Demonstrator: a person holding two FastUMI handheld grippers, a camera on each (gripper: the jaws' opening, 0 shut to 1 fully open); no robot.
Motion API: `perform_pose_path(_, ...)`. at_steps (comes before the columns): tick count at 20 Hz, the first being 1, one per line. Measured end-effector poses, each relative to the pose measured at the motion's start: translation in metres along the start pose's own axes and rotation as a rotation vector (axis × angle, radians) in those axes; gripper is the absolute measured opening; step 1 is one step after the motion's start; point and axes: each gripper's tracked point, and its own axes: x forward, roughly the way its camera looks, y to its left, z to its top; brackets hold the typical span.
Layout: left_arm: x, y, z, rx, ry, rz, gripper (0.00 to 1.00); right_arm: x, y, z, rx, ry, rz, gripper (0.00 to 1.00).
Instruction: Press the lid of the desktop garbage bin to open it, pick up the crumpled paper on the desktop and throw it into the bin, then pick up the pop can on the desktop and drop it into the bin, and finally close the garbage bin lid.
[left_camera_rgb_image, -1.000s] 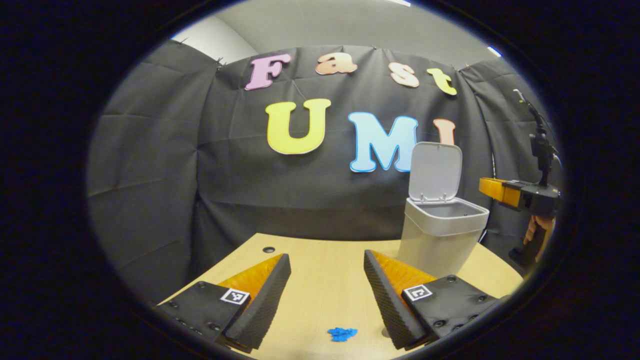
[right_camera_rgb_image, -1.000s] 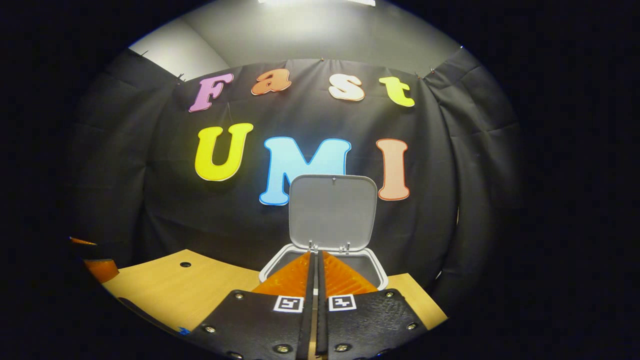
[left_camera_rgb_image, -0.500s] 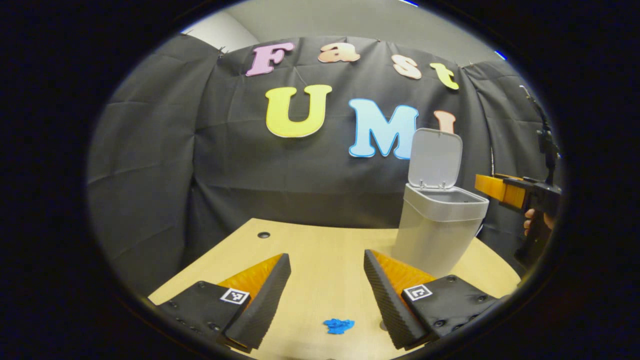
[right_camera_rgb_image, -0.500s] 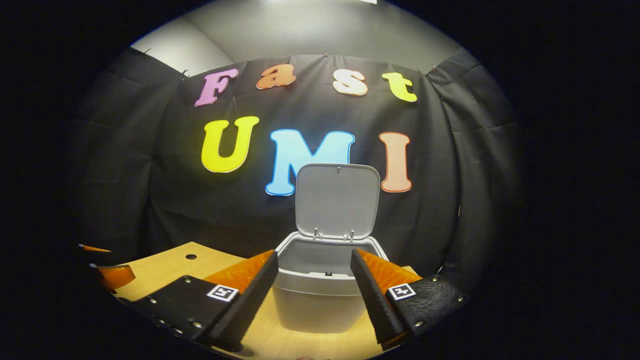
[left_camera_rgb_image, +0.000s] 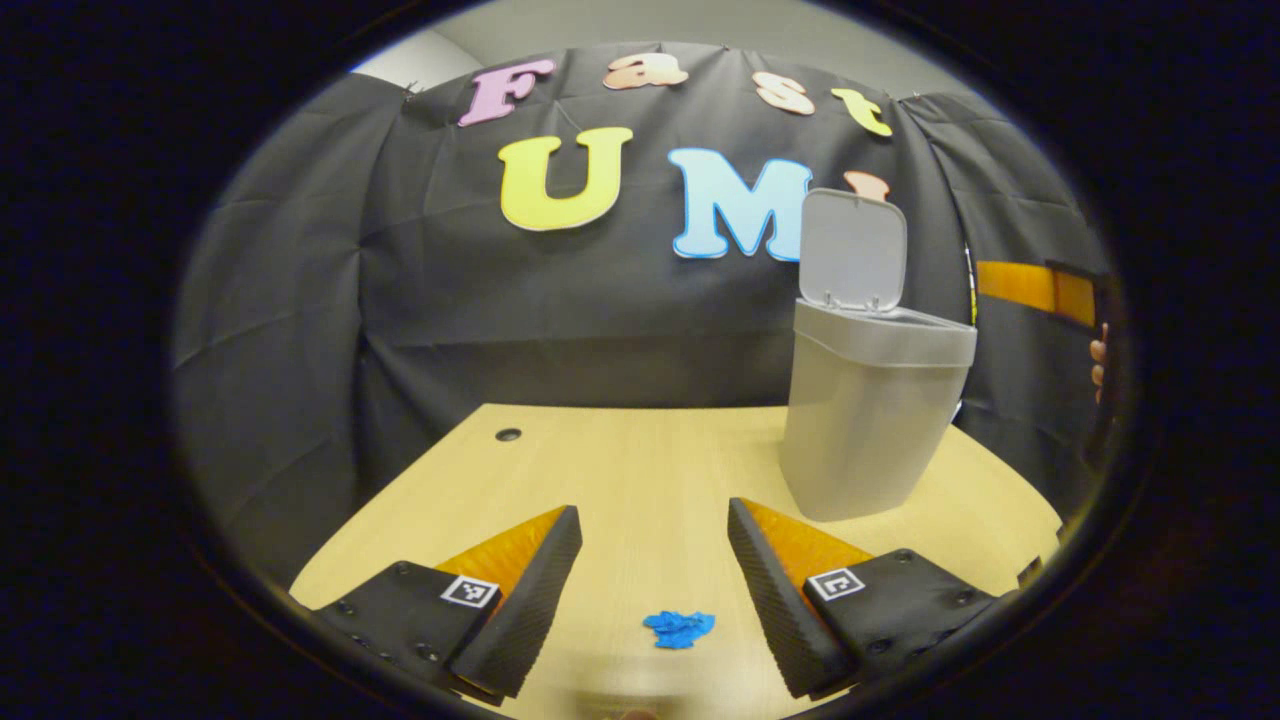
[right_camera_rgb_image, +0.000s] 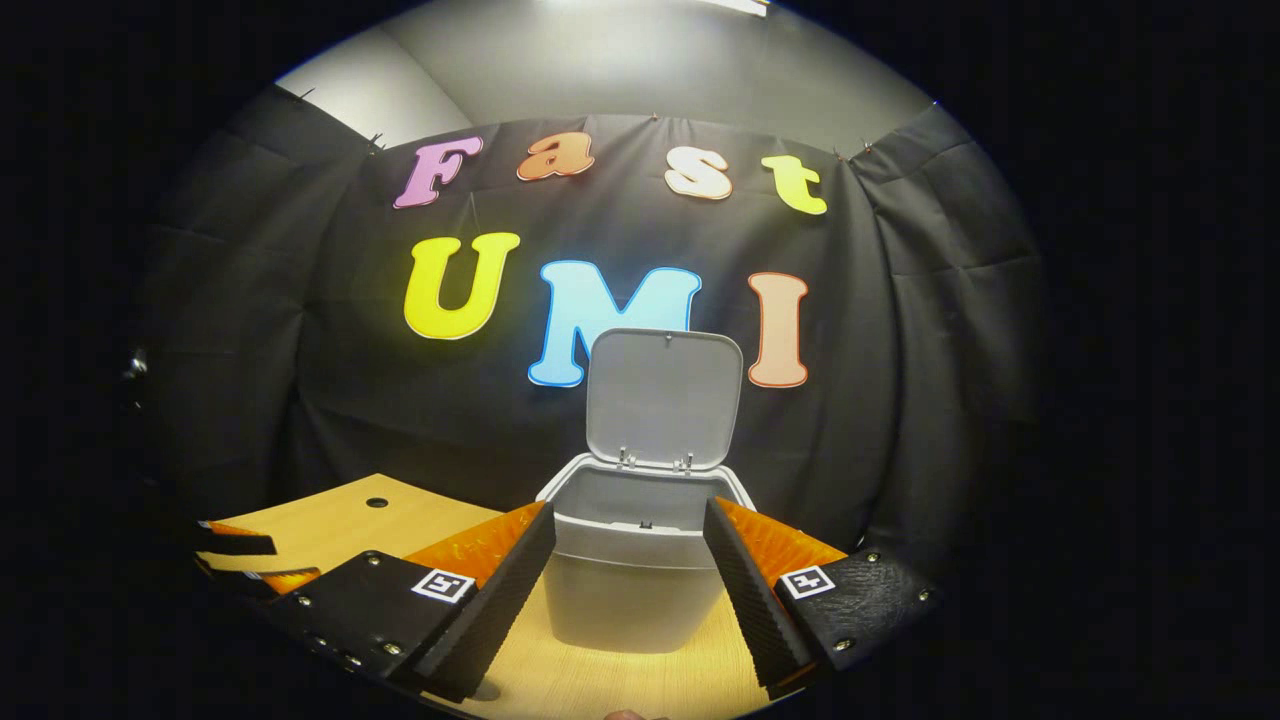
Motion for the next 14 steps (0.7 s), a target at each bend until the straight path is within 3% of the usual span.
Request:
perform_pose_path(9,0.037,-0.011,-0.094,-0.02,0.146,-0.049,0.94,-0.031,0.007,-0.012,-0.008,0.06,-0.008,0.95)
perform_pose_path(10,0.041,-0.009,-0.104,-0.018,0.161,-0.044,1.0,-0.033,0.009,-0.014,-0.006,0.069,-0.005,0.95)
perform_pose_path(14,0.054,-0.007,-0.136,-0.004,0.214,-0.043,0.97,-0.039,0.013,-0.015,-0.022,0.08,-0.014,0.95)
